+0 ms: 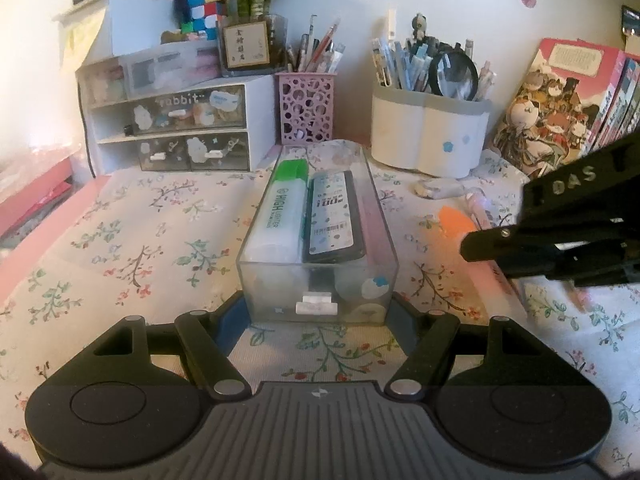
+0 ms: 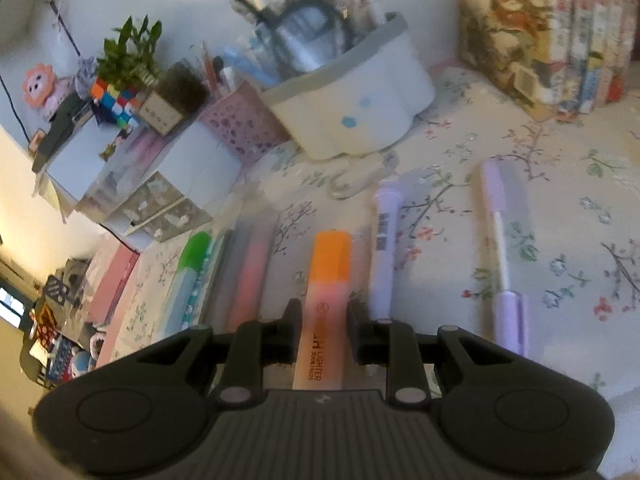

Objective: Organize stationery
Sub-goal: 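Carry the orange highlighter into the clear box and open the right gripper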

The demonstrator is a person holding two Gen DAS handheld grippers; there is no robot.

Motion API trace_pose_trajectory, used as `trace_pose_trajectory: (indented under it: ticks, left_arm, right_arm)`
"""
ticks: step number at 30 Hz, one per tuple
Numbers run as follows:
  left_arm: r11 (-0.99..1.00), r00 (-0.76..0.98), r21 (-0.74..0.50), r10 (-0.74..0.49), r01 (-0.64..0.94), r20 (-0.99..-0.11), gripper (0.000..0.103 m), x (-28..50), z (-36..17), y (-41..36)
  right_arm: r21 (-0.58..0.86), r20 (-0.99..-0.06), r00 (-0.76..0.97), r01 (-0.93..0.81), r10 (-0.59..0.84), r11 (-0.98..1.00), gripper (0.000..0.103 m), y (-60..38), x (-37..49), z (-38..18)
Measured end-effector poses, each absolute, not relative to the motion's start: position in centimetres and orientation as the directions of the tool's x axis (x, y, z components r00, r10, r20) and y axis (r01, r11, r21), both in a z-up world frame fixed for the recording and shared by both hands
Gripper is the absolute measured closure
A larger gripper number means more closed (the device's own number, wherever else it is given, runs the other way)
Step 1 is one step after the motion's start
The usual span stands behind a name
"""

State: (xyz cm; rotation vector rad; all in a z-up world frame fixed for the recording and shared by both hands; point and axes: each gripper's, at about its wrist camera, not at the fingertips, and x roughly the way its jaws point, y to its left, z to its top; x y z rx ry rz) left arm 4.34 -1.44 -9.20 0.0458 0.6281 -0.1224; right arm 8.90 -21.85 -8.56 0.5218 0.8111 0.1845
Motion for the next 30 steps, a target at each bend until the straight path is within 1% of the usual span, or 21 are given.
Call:
trace_pose_trajectory:
  ticks: [7, 10, 14, 22, 27, 30]
  left_arm:
    - [0.992, 0.805, -0.001, -0.104, 0.127, -0.584, 0.032, 4.2, -9.2, -1.4]
    - [0.992, 0.806, 0.015, -0.093, 0.125, -0.585, 0.032, 4.2, -9.2, -1.6]
    - [0.992, 0.806, 0.020, -0.091, 0.126, -0.585, 0.032, 4.3, -9.2, -1.6]
    - [0.991, 0.806, 0.021, -0.095, 0.132, -0.585, 0.032, 4.2, -9.2, -1.6]
    - [0.991, 0.806, 0.019, -0.097, 0.133, -0.584, 0.032, 4.2, -9.2, -1.6]
    - [0.991, 0.806, 0.018, -0.097, 0.133, -0.583, 0.032, 4.1, -9.2, -1.6]
  right_arm:
    - [0.528, -0.630, 0.693, 0.053, 0.349, 0.847, 0.089, -22.4, 8.2, -8.8]
    - [0.537, -0.621, 0.704, 0.062, 0.344, 0.841, 0.089, -22.6, 8.1, -8.8]
    - [0.532, -0.629, 0.699, 0.068, 0.340, 0.844, 0.089, -22.1, 8.7, -8.7]
    - [0.515, -0.604, 0.708, -0.003, 0.366, 0.857, 0.089, -19.9, 9.4, -6.2]
    - [0.486, -0.614, 0.694, -0.044, 0.376, 0.873, 0.089, -17.6, 10.9, -4.9]
    - [0.502, -0.618, 0.676, -0.055, 0.402, 0.863, 0.089, -16.6, 12.0, -4.8]
